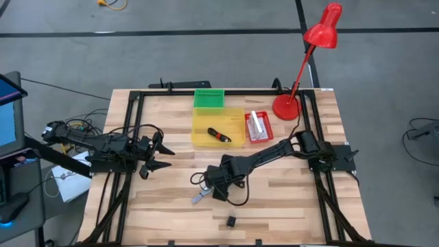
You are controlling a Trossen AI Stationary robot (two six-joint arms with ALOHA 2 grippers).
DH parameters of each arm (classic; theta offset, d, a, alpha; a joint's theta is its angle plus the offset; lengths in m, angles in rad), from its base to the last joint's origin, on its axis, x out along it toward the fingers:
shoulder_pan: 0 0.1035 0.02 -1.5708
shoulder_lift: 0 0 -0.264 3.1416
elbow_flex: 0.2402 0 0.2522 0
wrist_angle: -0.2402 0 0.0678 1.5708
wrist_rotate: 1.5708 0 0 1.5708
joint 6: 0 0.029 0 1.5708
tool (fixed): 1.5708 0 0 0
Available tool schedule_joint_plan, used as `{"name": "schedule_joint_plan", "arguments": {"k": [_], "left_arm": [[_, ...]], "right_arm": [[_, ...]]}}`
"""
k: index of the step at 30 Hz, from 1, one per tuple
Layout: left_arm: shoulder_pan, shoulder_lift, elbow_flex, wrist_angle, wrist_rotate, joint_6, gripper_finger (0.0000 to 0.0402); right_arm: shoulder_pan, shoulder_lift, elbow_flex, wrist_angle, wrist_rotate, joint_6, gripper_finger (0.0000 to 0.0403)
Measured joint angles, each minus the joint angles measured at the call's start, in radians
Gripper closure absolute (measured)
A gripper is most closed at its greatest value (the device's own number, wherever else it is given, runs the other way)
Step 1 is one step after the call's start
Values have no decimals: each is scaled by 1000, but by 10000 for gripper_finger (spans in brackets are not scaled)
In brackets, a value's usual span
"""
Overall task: Pick and place items into bin
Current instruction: Put the black charger cable into the yellow bin
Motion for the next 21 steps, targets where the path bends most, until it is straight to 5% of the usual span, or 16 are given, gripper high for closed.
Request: {"name": "schedule_joint_plan", "arguments": {"k": [7,14,21], "left_arm": [[0,0,0,0,0,0,187],[0,0,0,0,0,0,187],[0,0,0,0,0,0,187]], "right_arm": [[-6,-1,-1,-5,4,21,256],[-6,-1,-3,-6,0,26,385],[-1,-10,-3,-7,4,72,400]]}}
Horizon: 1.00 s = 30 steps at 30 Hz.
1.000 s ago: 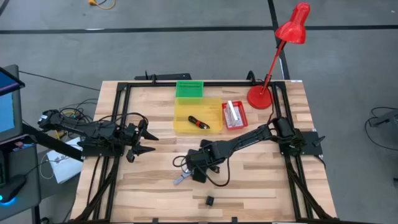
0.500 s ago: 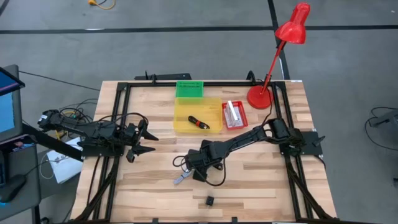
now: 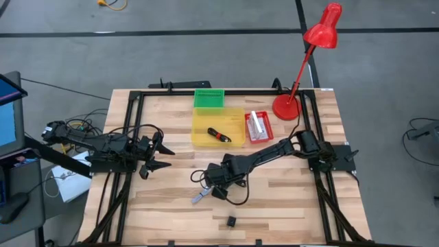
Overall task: Pick and place items into bin
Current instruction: Put the black charger cable into the yellow bin
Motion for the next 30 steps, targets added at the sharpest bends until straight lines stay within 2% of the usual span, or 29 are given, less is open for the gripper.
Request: {"name": "schedule_joint_plan", "arguments": {"k": [6,11,15,18,30], "left_arm": [[0,0,0,0,0,0,187],[0,0,0,0,0,0,187],[0,0,0,0,0,0,187],[0,0,0,0,0,0,187],[0,0,0,0,0,0,187]], "right_arm": [[13,-23,37,-6,17,7,402],[23,-26,131,-91,52,-11,402],[17,-26,140,-109,47,-20,392],[7,-26,142,-131,24,-20,366],[-34,-24,142,-146,24,-72,207]]}}
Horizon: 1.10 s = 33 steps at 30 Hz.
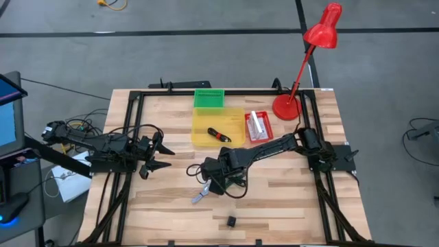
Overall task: Pick and place items into bin
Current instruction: Put the black charger cable into the yellow bin
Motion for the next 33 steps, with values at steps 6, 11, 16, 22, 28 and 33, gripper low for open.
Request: {"name": "schedule_joint_plan", "arguments": {"k": [6,11,16,22,28,33], "left_arm": [[0,0,0,0,0,0,187],[0,0,0,0,0,0,187],[0,0,0,0,0,0,187],[0,0,0,0,0,0,187],[0,0,0,0,0,0,187],[0,0,0,0,0,0,187]], "right_arm": [[-24,0,-56,9,1,-1,177],[-39,0,-113,32,-2,-1,182],[-44,1,-144,62,-5,-1,193],[-45,1,-144,86,-5,-9,206],[-45,1,-144,85,-10,9,274],[-45,1,-144,85,-10,18,387]]}}
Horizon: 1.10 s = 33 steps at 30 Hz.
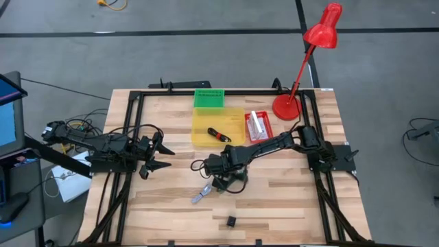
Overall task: Pick and place items into bin
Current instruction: Put the black charger cable into the yellow bin
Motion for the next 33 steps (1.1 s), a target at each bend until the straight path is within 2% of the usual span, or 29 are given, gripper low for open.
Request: {"name": "schedule_joint_plan", "arguments": {"k": [5,12,19,24,33], "left_arm": [[0,0,0,0,0,-9,187],[0,0,0,3,-2,-104,187],[0,0,0,3,-2,-106,187],[0,0,0,2,-2,-108,187],[0,0,0,5,-1,-109,187]], "right_arm": [[0,0,0,0,8,2,399],[20,0,0,4,39,0,402],[38,0,6,-3,56,7,403],[47,0,85,-59,74,6,403],[32,0,317,-277,192,-72,403]]}}
